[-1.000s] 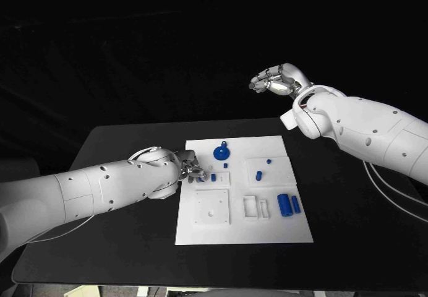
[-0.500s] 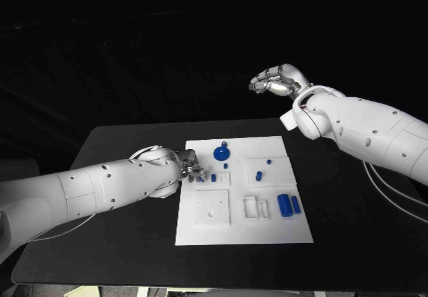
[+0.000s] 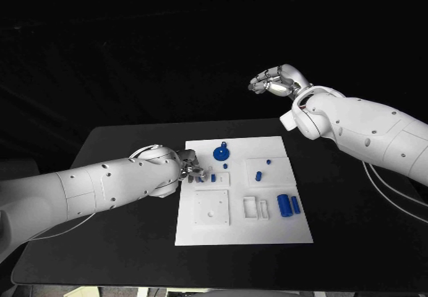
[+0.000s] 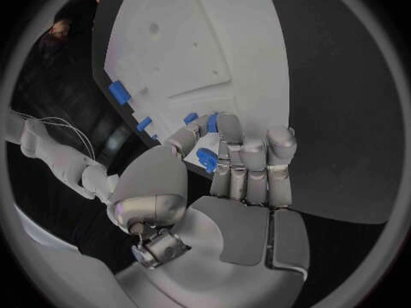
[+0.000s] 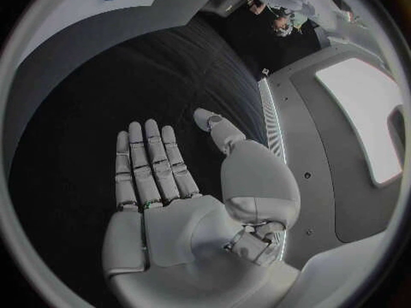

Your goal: Assemble the parts on the task board

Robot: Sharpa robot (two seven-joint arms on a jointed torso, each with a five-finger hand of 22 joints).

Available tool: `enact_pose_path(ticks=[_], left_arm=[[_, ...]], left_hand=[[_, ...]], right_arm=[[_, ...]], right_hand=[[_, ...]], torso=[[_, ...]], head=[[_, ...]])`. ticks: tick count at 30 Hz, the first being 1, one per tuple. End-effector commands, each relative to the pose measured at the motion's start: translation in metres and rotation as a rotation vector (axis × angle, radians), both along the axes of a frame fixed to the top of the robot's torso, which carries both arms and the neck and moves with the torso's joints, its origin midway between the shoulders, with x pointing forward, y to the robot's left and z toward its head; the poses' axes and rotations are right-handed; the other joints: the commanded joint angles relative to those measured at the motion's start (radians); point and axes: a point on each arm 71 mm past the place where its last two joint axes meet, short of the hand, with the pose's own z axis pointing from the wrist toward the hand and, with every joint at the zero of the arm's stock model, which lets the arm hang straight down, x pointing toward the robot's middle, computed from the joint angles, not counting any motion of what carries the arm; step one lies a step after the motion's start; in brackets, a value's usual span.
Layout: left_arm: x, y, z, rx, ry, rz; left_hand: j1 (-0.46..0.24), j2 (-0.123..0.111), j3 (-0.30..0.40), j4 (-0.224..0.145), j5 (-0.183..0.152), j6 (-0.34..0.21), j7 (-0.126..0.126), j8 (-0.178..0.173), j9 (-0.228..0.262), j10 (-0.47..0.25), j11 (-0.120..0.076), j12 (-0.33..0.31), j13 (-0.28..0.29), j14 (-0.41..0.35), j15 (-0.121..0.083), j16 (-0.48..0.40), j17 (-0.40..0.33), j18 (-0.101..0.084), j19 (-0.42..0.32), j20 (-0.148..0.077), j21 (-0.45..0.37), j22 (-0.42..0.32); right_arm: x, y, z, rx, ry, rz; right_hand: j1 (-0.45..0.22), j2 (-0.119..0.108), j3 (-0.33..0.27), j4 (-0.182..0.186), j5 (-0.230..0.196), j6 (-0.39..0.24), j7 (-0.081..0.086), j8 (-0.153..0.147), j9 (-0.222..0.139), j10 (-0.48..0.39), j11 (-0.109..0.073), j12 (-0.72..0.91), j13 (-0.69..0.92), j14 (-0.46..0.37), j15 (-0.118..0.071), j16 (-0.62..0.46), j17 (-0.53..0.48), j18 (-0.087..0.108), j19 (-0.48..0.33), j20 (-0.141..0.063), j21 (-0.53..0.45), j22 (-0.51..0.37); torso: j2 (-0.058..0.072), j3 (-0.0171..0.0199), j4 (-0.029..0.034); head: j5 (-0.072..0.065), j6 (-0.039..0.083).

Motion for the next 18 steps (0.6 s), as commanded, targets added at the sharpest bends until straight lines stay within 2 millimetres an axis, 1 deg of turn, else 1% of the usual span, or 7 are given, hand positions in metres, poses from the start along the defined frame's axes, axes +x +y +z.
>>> enact_pose_path(ticks=[1, 4, 5, 7, 13, 18], left_arm=[[-0.001, 0.0, -0.001, 0.005, 0.046, -0.012], [0.001, 0.001, 0.002, -0.007, 0.064, -0.01], [0.001, 0.001, 0.003, -0.01, 0.067, -0.007], [0.003, 0.001, 0.005, -0.015, 0.073, -0.008], [0.007, 0.001, 0.012, -0.019, 0.094, -0.011], [0.009, 0.0, 0.014, -0.016, 0.106, -0.018]], left_hand=[[0.013, 0.018, 0.004, -0.001, -0.007, 0.033, -0.033, 0.0, 0.045, 0.09, -0.086, 0.002, 0.001, 0.086, -0.093, -0.007, 0.001, 0.092, -0.006, -0.088, 0.005, -0.001], [0.019, 0.021, 0.007, -0.006, -0.014, 0.031, -0.032, -0.002, 0.045, 0.089, -0.085, 0.002, 0.002, 0.085, -0.093, -0.007, 0.002, 0.091, -0.007, -0.087, 0.006, -0.001], [0.021, 0.022, 0.007, -0.007, -0.022, 0.029, -0.031, -0.003, 0.046, 0.089, -0.085, 0.002, 0.002, 0.085, -0.092, -0.008, 0.003, 0.091, -0.008, -0.087, 0.006, 0.0], [0.03, 0.027, 0.011, -0.009, -0.082, 0.026, -0.031, -0.005, 0.047, 0.087, -0.084, 0.001, 0.004, 0.083, -0.091, -0.008, 0.004, 0.09, -0.01, -0.086, 0.006, -0.001], [0.037, 0.028, 0.017, -0.008, -0.094, 0.022, -0.029, -0.008, 0.048, 0.085, -0.083, 0.001, 0.005, 0.082, -0.091, -0.009, 0.006, 0.09, -0.012, -0.085, 0.005, -0.001], [0.04, 0.029, 0.019, -0.008, -0.098, 0.02, -0.029, -0.01, 0.049, 0.083, -0.083, 0.001, 0.005, 0.081, -0.09, -0.009, 0.006, 0.089, -0.013, -0.085, 0.006, 0.0]], right_arm=[[0.0, 0.001, 0.0, -0.005, 0.001, 0.009], [0.0, 0.001, -0.001, -0.005, 0.003, 0.009], [0.0, 0.001, -0.001, -0.005, 0.002, 0.009], [0.0, 0.002, -0.001, -0.005, 0.002, 0.009], [0.0, 0.001, -0.001, -0.005, 0.003, 0.009], [0.0, 0.002, -0.001, -0.005, 0.003, 0.01]], right_hand=[[-0.007, 0.003, 0.001, 0.004, 0.007, -0.002, 0.006, 0.004, -0.002, 0.007, 0.0, -0.007, -0.001, -0.008, 0.001, 0.004, -0.001, 0.018, -0.003, 0.005, -0.004, 0.001], [-0.008, 0.004, 0.001, 0.004, 0.007, -0.002, 0.006, 0.004, -0.002, 0.007, 0.0, -0.007, -0.002, -0.008, 0.001, 0.005, -0.002, 0.018, -0.003, 0.005, -0.004, 0.002], [-0.008, 0.004, 0.001, 0.004, 0.007, -0.002, 0.006, 0.004, -0.002, 0.007, 0.0, -0.007, -0.002, -0.008, 0.001, 0.005, -0.002, 0.018, -0.003, 0.005, -0.004, 0.002], [-0.008, 0.004, 0.001, 0.005, 0.007, -0.002, 0.006, 0.004, -0.002, 0.007, 0.0, -0.007, -0.002, -0.008, 0.001, 0.005, -0.003, 0.018, -0.003, 0.005, -0.004, 0.002], [-0.008, 0.004, 0.001, 0.005, 0.007, -0.002, 0.006, 0.005, -0.002, 0.007, 0.0, -0.007, -0.003, -0.008, 0.001, 0.006, -0.003, 0.018, -0.004, 0.005, -0.004, 0.002], [-0.009, 0.004, 0.001, 0.005, 0.007, -0.002, 0.006, 0.005, -0.002, 0.007, 0.0, -0.008, -0.003, -0.008, 0.001, 0.006, -0.004, 0.018, -0.004, 0.005, -0.004, 0.002]], torso=[[0.0, -0.0001, 0.0012], [0.0, 0.0, 0.0009], [0.0, 0.0, 0.0005], [0.001, -0.0005, 0.0003], [0.002, 0.0, -0.0014], [0.002, 0.0004, -0.0009]], head=[[0.001, -0.001], [0.001, -0.001], [0.002, 0.0], [0.002, 0.0], [0.002, -0.002], [0.002, -0.003]])
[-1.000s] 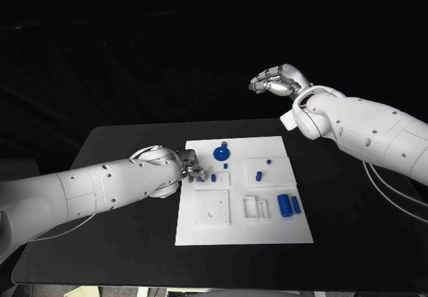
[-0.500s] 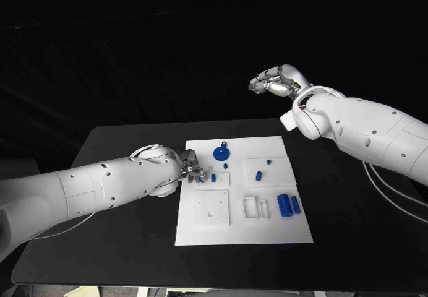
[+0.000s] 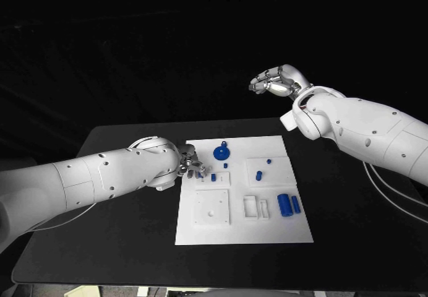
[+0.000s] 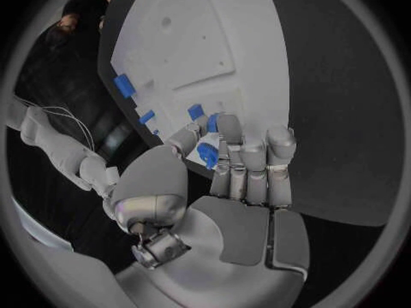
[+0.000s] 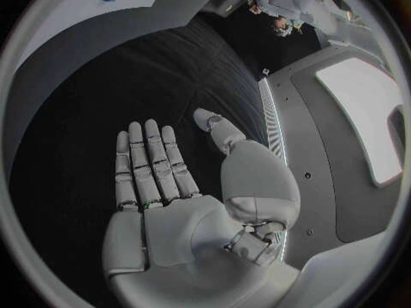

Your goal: Assemble the parts on the task board

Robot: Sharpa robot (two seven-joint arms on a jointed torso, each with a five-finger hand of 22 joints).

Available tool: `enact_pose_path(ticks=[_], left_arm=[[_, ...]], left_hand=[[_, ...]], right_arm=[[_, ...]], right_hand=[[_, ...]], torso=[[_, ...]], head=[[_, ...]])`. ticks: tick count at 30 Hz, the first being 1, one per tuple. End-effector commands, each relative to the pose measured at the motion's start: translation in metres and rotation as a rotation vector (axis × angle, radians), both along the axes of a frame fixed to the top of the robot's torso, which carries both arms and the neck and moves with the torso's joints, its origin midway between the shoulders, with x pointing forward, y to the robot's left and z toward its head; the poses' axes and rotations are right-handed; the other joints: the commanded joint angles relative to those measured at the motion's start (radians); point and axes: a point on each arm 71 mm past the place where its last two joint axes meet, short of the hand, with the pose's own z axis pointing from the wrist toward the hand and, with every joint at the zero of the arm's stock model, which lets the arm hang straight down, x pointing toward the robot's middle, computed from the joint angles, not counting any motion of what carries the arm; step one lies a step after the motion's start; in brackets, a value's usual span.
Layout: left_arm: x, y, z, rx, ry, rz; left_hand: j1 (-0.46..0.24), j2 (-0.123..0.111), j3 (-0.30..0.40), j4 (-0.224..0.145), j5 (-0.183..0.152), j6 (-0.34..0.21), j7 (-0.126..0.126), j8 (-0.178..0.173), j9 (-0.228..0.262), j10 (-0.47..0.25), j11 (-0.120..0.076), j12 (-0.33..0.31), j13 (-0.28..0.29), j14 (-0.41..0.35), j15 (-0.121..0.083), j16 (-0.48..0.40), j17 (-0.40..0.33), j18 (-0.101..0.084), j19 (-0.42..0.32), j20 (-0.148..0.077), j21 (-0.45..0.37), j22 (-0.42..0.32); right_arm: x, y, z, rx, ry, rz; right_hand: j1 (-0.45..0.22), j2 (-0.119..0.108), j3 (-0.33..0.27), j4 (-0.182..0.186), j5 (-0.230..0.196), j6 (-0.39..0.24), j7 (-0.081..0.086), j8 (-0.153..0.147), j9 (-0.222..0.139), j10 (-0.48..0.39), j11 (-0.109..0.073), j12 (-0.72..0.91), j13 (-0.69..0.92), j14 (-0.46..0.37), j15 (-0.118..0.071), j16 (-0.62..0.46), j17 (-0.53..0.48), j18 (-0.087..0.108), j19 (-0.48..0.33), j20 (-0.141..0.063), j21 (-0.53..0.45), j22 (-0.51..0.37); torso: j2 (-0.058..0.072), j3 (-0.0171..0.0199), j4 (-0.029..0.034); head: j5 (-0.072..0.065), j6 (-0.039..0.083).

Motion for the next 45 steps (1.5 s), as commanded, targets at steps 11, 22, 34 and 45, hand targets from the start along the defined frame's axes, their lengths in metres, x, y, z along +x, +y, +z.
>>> enact_pose_path(ticks=[11, 22, 34, 45], left_arm=[[0.001, -0.004, -0.001, 0.036, 0.131, -0.062], [0.004, -0.012, 0.001, 0.071, 0.102, -0.093], [0.008, -0.012, 0.002, 0.09, 0.076, -0.095], [0.01, -0.012, 0.001, 0.097, 0.082, -0.094]], left_hand=[[0.066, 0.047, 0.011, 0.002, -0.131, -0.006, -0.017, -0.031, 0.073, 0.073, -0.073, 0.004, 0.008, 0.072, -0.08, -0.005, 0.008, 0.086, -0.013, -0.084, 0.008, 0.002], [0.074, 0.056, 0.011, 0.0, -0.147, -0.01, -0.017, -0.039, 0.088, 0.067, -0.073, 0.007, 0.013, 0.069, -0.08, -0.004, 0.01, 0.086, -0.017, -0.084, 0.01, 0.003], [0.076, 0.057, 0.009, -0.002, -0.145, -0.01, -0.017, -0.04, 0.097, 0.065, -0.074, 0.01, 0.016, 0.069, -0.081, -0.002, 0.011, 0.086, -0.016, -0.084, 0.011, 0.003], [0.077, 0.057, 0.008, -0.003, -0.141, -0.01, -0.018, -0.041, 0.104, 0.064, -0.075, 0.012, 0.018, 0.069, -0.082, -0.002, 0.012, 0.086, -0.016, -0.084, 0.011, 0.003]], right_arm=[[0.0, 0.003, 0.0, -0.005, 0.001, 0.011], [0.0, 0.004, 0.0, -0.004, 0.001, 0.013], [0.0, 0.006, 0.0, -0.003, 0.0, 0.018], [-0.001, 0.007, 0.0, -0.003, 0.0, 0.02]], right_hand=[[-0.01, 0.005, 0.001, 0.005, 0.004, -0.002, 0.006, 0.005, -0.002, 0.008, 0.0, -0.004, -0.002, -0.009, 0.001, 0.007, -0.003, 0.018, -0.004, 0.006, -0.004, 0.001], [-0.01, 0.005, 0.0, 0.005, 0.004, -0.002, 0.006, 0.005, -0.002, 0.008, 0.0, -0.004, -0.003, -0.009, 0.001, 0.008, -0.004, 0.019, -0.004, 0.006, -0.004, 0.001], [-0.011, 0.005, 0.001, 0.005, 0.004, -0.003, 0.006, 0.005, -0.003, 0.008, 0.0, -0.005, -0.004, -0.01, 0.001, 0.009, -0.005, 0.019, -0.005, 0.006, -0.005, 0.002], [-0.011, 0.005, 0.0, 0.005, 0.004, -0.003, 0.006, 0.006, -0.003, 0.008, 0.0, -0.005, -0.005, -0.01, 0.001, 0.01, -0.007, 0.019, -0.005, 0.007, -0.005, 0.002]], torso=[[-0.001, 0.0004, 0.0004], [-0.002, -0.0002, 0.0018], [-0.002, -0.0005, 0.001], [-0.002, -0.0002, 0.0013]], head=[[-0.002, -0.006], [-0.003, -0.006], [-0.002, -0.007], [-0.002, -0.007]])
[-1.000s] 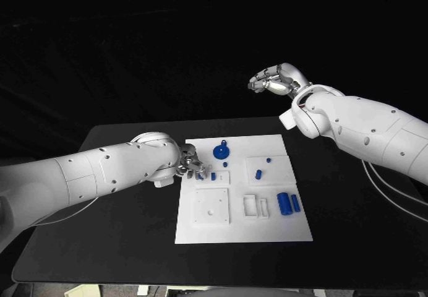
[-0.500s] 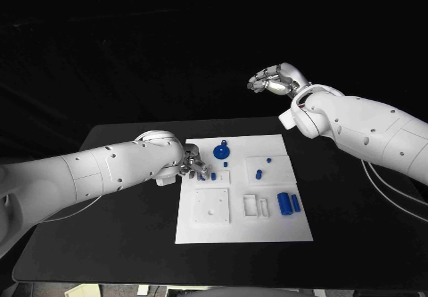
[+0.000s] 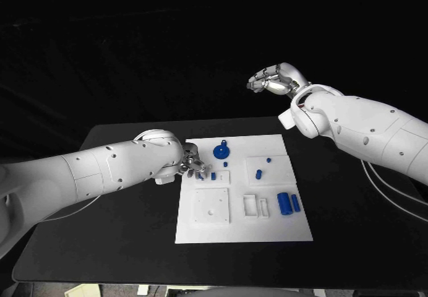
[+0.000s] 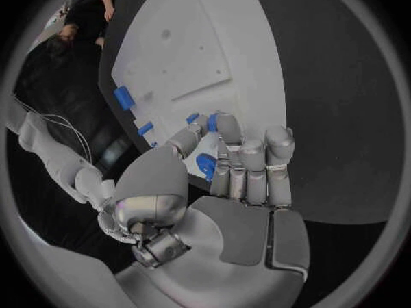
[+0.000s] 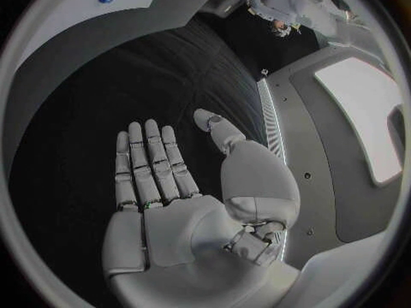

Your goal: Assemble the parts on the task board

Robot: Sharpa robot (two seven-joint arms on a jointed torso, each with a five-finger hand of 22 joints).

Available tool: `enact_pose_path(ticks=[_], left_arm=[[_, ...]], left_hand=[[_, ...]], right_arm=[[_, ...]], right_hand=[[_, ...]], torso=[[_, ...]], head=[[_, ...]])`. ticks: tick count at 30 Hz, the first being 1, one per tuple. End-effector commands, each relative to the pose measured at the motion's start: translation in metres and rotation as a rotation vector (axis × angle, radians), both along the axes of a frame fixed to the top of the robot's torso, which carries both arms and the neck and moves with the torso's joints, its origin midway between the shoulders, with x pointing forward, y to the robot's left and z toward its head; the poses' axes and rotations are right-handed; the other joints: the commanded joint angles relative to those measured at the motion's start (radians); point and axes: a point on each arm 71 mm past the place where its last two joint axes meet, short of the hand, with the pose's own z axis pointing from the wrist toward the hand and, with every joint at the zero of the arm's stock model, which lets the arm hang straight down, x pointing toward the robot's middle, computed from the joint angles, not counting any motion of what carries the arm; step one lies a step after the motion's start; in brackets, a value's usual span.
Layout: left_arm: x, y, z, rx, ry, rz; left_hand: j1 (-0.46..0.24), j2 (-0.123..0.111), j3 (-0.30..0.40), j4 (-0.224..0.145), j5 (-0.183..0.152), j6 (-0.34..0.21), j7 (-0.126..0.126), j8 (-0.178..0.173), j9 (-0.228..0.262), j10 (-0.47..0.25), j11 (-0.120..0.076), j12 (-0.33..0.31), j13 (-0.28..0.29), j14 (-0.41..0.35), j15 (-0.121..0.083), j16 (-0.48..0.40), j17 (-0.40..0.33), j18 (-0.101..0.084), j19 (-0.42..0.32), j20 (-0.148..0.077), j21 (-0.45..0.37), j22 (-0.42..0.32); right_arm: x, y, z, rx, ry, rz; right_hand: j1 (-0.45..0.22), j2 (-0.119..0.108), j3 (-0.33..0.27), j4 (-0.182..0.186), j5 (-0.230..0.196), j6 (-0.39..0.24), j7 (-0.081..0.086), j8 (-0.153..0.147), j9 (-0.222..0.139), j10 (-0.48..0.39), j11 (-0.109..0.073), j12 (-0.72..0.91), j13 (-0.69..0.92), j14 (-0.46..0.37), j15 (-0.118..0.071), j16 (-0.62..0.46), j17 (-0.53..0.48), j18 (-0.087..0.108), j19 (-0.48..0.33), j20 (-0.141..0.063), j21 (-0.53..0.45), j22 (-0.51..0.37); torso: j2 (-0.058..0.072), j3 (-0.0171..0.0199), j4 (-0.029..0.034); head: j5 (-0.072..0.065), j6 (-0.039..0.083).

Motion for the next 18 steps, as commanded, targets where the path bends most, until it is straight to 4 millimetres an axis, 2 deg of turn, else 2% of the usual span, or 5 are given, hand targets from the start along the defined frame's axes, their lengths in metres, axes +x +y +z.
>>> enact_pose_path(ticks=[1, 18], left_arm=[[0.0001, -0.0033, -0.0003, 0.01, 0.006, -0.024], [0.0014, -0.0022, -0.0016, 0.015, 0.013, -0.023]], left_hand=[[0.072, 0.06, -0.002, -0.001, 0.005, -0.007, -0.003, 0.007, 0.075, 0.051, -0.062, 0.007, 0.001, 0.058, -0.069, -0.002, 0.001, 0.066, -0.004, -0.09, 0.004, 0.001], [0.071, 0.061, -0.003, 0.0, 0.006, -0.007, -0.003, 0.006, 0.079, 0.051, -0.062, 0.008, 0.002, 0.057, -0.069, -0.002, 0.001, 0.066, -0.003, -0.09, 0.004, 0.001]], right_arm=[[-0.0004, 0.0027, 0.0003, -0.003, -0.001, 0.012], [-0.0003, 0.0028, 0.0003, -0.003, -0.001, 0.011]], right_hand=[[-0.007, 0.001, 0.0, 0.005, 0.004, -0.003, 0.006, 0.006, -0.001, 0.008, 0.0, -0.005, -0.002, -0.008, -0.001, 0.006, -0.001, 0.019, -0.001, 0.003, -0.005, 0.001], [-0.007, 0.002, 0.001, 0.005, 0.004, -0.003, 0.006, 0.006, -0.002, 0.009, 0.0, -0.006, -0.003, -0.008, -0.001, 0.008, -0.003, 0.02, -0.002, 0.003, -0.005, 0.002]], torso=[[0.0, 0.0, 0.0001], [0.001, -0.0009, -0.0002]], head=[[0.0, 0.0], [-0.001, -0.001]])
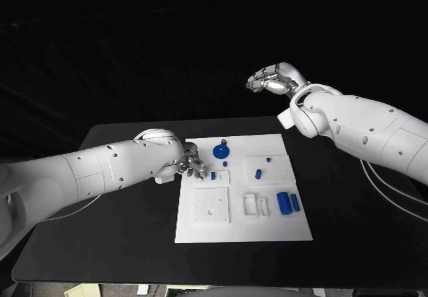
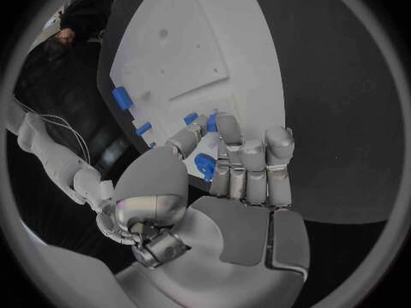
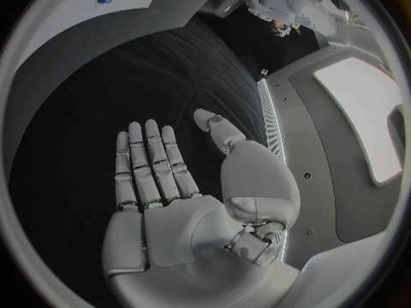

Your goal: Assemble the parts on the task board

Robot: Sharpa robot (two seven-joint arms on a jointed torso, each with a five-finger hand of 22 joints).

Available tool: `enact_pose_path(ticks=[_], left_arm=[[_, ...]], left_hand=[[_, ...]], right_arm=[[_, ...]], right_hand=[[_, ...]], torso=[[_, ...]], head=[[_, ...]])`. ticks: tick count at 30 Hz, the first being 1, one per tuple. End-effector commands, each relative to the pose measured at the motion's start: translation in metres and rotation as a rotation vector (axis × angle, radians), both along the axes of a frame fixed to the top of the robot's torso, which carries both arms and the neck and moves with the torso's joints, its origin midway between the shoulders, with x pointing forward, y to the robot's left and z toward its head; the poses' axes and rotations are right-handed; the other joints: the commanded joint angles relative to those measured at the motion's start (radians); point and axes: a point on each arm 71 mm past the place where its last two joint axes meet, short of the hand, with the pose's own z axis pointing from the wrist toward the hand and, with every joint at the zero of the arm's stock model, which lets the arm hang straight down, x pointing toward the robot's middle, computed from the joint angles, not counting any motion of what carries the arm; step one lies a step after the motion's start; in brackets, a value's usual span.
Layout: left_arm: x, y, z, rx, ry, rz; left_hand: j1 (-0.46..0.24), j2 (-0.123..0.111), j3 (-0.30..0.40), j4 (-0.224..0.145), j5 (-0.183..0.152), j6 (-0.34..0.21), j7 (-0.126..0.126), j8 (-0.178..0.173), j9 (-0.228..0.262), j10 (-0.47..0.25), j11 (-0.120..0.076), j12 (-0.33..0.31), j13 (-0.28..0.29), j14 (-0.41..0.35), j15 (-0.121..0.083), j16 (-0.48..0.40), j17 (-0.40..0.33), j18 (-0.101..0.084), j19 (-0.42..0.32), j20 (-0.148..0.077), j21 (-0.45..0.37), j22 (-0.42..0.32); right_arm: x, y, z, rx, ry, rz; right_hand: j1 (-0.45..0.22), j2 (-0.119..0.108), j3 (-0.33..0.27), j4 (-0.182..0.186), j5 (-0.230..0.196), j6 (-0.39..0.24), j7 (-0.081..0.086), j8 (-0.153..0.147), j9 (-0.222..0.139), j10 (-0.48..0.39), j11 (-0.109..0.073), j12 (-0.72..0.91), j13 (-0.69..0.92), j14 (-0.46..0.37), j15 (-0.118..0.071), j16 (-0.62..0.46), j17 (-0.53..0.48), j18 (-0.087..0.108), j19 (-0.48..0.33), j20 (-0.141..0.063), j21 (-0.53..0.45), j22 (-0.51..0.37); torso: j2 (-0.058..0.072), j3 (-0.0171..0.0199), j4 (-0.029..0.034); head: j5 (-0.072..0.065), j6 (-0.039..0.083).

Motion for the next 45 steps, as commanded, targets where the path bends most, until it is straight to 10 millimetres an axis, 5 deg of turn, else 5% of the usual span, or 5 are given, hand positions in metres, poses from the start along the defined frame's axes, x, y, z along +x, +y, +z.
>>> enact_pose_path(ticks=[1, 45], left_arm=[[-0.001, -0.0018, -0.0009, 0.006, 0.012, -0.022], [-0.0038, -0.0058, -0.0043, -0.012, 0.027, -0.028]], left_hand=[[0.071, 0.061, -0.001, -0.002, 0.006, -0.006, -0.004, 0.003, 0.07, 0.052, -0.057, 0.004, 0.002, 0.057, -0.069, -0.002, 0.001, 0.065, -0.004, -0.09, 0.004, 0.001], [0.07, 0.061, -0.002, -0.001, 0.008, -0.007, -0.004, 0.0, 0.079, 0.051, -0.057, 0.006, 0.004, 0.057, -0.069, -0.002, 0.002, 0.065, -0.004, -0.09, 0.004, 0.001]], right_arm=[[-0.0002, 0.001, 0.0002, -0.004, -0.001, 0.008], [-0.0002, 0.003, 0.0001, -0.004, 0.001, 0.013]], right_hand=[[-0.007, 0.002, 0.001, 0.005, 0.004, -0.003, 0.006, 0.006, -0.001, 0.009, 0.0, -0.006, -0.002, -0.008, -0.001, 0.004, -0.001, 0.02, -0.002, 0.003, -0.005, 0.001], [-0.007, 0.002, 0.001, 0.004, 0.005, -0.003, 0.006, 0.007, -0.002, 0.01, 0.0, -0.007, -0.004, -0.01, 0.0, 0.007, -0.005, 0.021, -0.003, 0.004, -0.005, 0.002]], torso=[[0.0, -0.0006, -0.0003], [0.0, 0.0004, 0.0003]], head=[[0.001, 0.0], [0.002, -0.001]])
